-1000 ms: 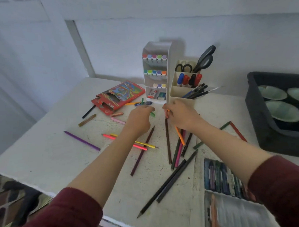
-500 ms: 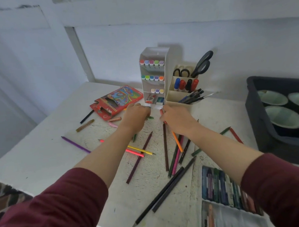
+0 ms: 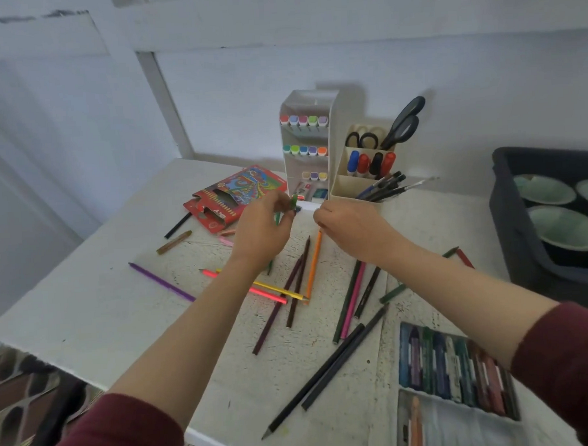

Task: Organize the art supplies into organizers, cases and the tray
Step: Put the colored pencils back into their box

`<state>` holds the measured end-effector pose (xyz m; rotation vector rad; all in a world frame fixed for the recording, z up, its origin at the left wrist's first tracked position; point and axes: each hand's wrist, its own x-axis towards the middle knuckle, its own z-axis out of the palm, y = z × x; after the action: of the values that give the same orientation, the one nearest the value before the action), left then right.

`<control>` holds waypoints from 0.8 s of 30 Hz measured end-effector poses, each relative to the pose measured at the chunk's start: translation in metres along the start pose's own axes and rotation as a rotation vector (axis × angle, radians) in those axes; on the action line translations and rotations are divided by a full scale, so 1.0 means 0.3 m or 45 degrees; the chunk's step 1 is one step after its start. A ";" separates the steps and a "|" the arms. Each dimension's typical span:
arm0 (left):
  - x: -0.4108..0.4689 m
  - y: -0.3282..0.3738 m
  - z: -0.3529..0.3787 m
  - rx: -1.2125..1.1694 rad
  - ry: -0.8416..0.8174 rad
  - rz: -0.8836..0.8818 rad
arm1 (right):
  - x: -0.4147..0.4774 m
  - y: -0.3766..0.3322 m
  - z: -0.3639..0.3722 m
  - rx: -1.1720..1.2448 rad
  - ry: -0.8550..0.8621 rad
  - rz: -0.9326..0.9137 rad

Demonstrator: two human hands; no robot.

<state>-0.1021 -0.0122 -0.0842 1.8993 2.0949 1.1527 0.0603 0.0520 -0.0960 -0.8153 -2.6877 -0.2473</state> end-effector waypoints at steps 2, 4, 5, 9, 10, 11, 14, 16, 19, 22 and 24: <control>-0.014 0.027 -0.009 -0.170 0.073 -0.102 | -0.019 -0.016 -0.028 0.314 0.053 0.206; -0.033 0.057 -0.014 -0.328 0.111 -0.181 | -0.052 -0.030 -0.066 0.590 0.072 0.389; -0.047 0.077 -0.016 -0.409 0.107 -0.220 | -0.075 -0.039 -0.088 0.717 0.065 0.463; -0.124 0.161 -0.032 -0.664 -0.023 -0.365 | -0.182 -0.080 -0.177 1.129 0.100 0.725; -0.148 0.186 -0.036 -0.713 -0.083 -0.389 | -0.222 -0.088 -0.199 1.183 0.120 0.766; -0.169 0.207 -0.043 -0.755 -0.143 -0.416 | -0.256 -0.098 -0.218 1.218 0.133 0.789; -0.239 0.283 -0.050 -0.812 -0.385 -0.497 | -0.375 -0.116 -0.269 1.225 0.146 0.844; -0.288 0.324 -0.040 -0.788 -0.561 -0.524 | -0.445 -0.126 -0.286 1.199 0.105 0.864; -0.372 0.371 -0.011 -0.696 -0.800 -0.478 | -0.557 -0.155 -0.300 1.152 -0.002 0.944; -0.442 0.396 0.012 -0.655 -1.016 -0.424 | -0.647 -0.196 -0.305 1.123 -0.095 1.003; -0.481 0.398 0.027 -0.595 -1.088 -0.375 | -0.695 -0.229 -0.298 1.076 -0.142 1.048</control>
<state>0.0321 -0.1429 -0.0805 1.4213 1.4057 0.5353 0.2079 -0.1335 -0.0905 -1.4916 -1.9598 1.0456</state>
